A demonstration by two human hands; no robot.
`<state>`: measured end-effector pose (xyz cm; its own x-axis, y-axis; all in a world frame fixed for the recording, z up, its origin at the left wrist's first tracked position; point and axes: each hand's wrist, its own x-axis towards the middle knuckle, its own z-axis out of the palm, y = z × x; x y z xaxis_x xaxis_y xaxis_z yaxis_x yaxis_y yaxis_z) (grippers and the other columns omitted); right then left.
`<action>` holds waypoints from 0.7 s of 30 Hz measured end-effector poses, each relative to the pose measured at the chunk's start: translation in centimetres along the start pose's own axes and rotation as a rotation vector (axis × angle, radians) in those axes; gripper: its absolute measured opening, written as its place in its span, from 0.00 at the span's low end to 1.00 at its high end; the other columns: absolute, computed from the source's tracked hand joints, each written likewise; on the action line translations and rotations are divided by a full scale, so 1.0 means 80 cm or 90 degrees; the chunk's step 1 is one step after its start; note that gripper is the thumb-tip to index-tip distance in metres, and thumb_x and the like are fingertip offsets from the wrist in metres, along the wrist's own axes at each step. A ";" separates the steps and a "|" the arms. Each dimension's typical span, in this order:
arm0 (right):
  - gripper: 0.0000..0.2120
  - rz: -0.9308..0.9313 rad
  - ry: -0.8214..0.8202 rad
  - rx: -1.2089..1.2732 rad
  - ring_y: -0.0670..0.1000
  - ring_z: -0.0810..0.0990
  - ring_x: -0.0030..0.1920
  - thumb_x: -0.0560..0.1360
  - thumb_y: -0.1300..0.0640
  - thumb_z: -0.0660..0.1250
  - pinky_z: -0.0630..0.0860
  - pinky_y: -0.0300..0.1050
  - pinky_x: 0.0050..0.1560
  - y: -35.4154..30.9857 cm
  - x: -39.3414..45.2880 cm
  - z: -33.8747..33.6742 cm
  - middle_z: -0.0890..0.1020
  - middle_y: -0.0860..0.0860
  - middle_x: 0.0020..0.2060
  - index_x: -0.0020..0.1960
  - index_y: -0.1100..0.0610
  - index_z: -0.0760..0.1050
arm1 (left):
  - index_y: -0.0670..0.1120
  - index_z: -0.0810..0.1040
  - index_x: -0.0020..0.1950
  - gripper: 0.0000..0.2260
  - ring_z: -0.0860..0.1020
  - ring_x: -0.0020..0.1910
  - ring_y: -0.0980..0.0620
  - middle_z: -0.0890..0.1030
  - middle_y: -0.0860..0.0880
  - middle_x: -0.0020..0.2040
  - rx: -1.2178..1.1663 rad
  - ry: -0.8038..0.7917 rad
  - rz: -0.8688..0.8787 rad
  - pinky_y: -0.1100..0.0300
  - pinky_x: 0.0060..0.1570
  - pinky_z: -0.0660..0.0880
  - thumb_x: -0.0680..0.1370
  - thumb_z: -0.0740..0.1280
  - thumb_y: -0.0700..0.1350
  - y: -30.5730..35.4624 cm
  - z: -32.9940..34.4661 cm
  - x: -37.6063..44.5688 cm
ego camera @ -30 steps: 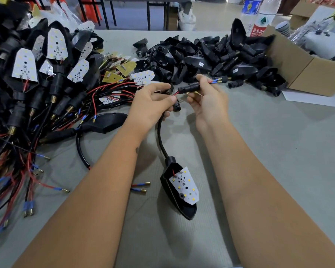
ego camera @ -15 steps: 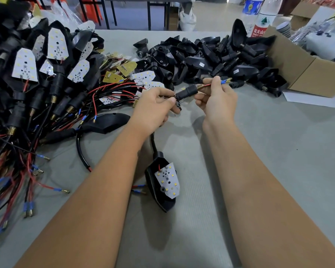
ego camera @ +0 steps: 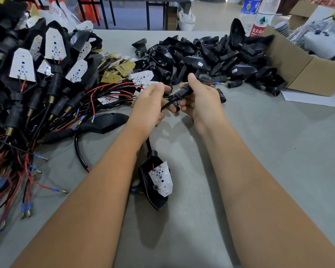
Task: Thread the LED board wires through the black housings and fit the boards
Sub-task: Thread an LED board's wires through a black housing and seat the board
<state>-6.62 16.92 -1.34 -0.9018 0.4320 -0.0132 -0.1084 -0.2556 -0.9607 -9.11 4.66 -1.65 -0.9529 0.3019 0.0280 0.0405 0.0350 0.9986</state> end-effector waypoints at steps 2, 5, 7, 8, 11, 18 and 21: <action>0.13 -0.003 -0.009 -0.014 0.47 0.73 0.26 0.80 0.52 0.64 0.71 0.39 0.28 0.000 0.000 0.001 0.79 0.51 0.30 0.42 0.58 0.77 | 0.49 0.76 0.57 0.13 0.64 0.21 0.59 0.78 0.46 0.37 -0.004 0.011 -0.007 0.67 0.21 0.60 0.84 0.53 0.51 -0.002 0.000 0.002; 0.10 -0.016 -0.020 -0.055 0.49 0.75 0.27 0.80 0.54 0.64 0.73 0.38 0.29 0.000 -0.002 0.002 0.80 0.53 0.33 0.42 0.57 0.76 | 0.50 0.74 0.58 0.15 0.63 0.20 0.59 0.75 0.44 0.40 -0.034 0.009 -0.010 0.68 0.21 0.58 0.84 0.52 0.55 -0.005 -0.002 0.004; 0.09 -0.024 -0.026 -0.069 0.50 0.76 0.28 0.80 0.54 0.64 0.74 0.38 0.30 0.000 -0.003 0.003 0.81 0.53 0.34 0.43 0.57 0.76 | 0.52 0.73 0.56 0.13 0.62 0.20 0.58 0.75 0.44 0.39 -0.044 0.007 -0.010 0.67 0.21 0.58 0.84 0.53 0.55 -0.005 -0.003 0.005; 0.09 -0.024 -0.033 -0.070 0.49 0.76 0.28 0.80 0.54 0.64 0.74 0.39 0.30 0.000 -0.003 0.002 0.81 0.52 0.34 0.44 0.57 0.76 | 0.52 0.73 0.56 0.12 0.62 0.20 0.58 0.75 0.44 0.38 -0.044 0.007 -0.010 0.67 0.21 0.57 0.83 0.53 0.55 -0.005 -0.004 0.006; 0.10 -0.021 -0.079 -0.104 0.49 0.75 0.27 0.80 0.53 0.65 0.73 0.41 0.29 0.002 -0.004 0.003 0.81 0.52 0.31 0.44 0.58 0.75 | 0.51 0.74 0.55 0.11 0.62 0.19 0.58 0.72 0.46 0.34 -0.044 0.003 0.000 0.68 0.21 0.57 0.83 0.54 0.53 -0.006 -0.002 0.005; 0.22 -0.016 -0.108 -0.129 0.47 0.71 0.25 0.82 0.46 0.56 0.66 0.39 0.29 0.001 -0.002 0.006 0.79 0.52 0.28 0.43 0.58 0.82 | 0.49 0.77 0.49 0.13 0.66 0.22 0.59 0.74 0.50 0.36 0.054 -0.023 0.021 0.65 0.23 0.62 0.82 0.57 0.55 -0.005 -0.001 0.005; 0.18 -0.017 -0.049 -0.109 0.45 0.67 0.23 0.83 0.51 0.57 0.65 0.37 0.27 0.002 0.001 0.002 0.72 0.45 0.22 0.42 0.54 0.82 | 0.48 0.78 0.42 0.13 0.65 0.23 0.58 0.75 0.51 0.33 0.120 -0.039 0.057 0.66 0.25 0.64 0.82 0.62 0.51 -0.008 -0.003 0.005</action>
<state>-6.76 16.73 -1.42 -0.9297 0.3672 0.0279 -0.0657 -0.0910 -0.9937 -9.62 4.57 -2.23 -0.9230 0.3694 0.1074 0.1850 0.1815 0.9658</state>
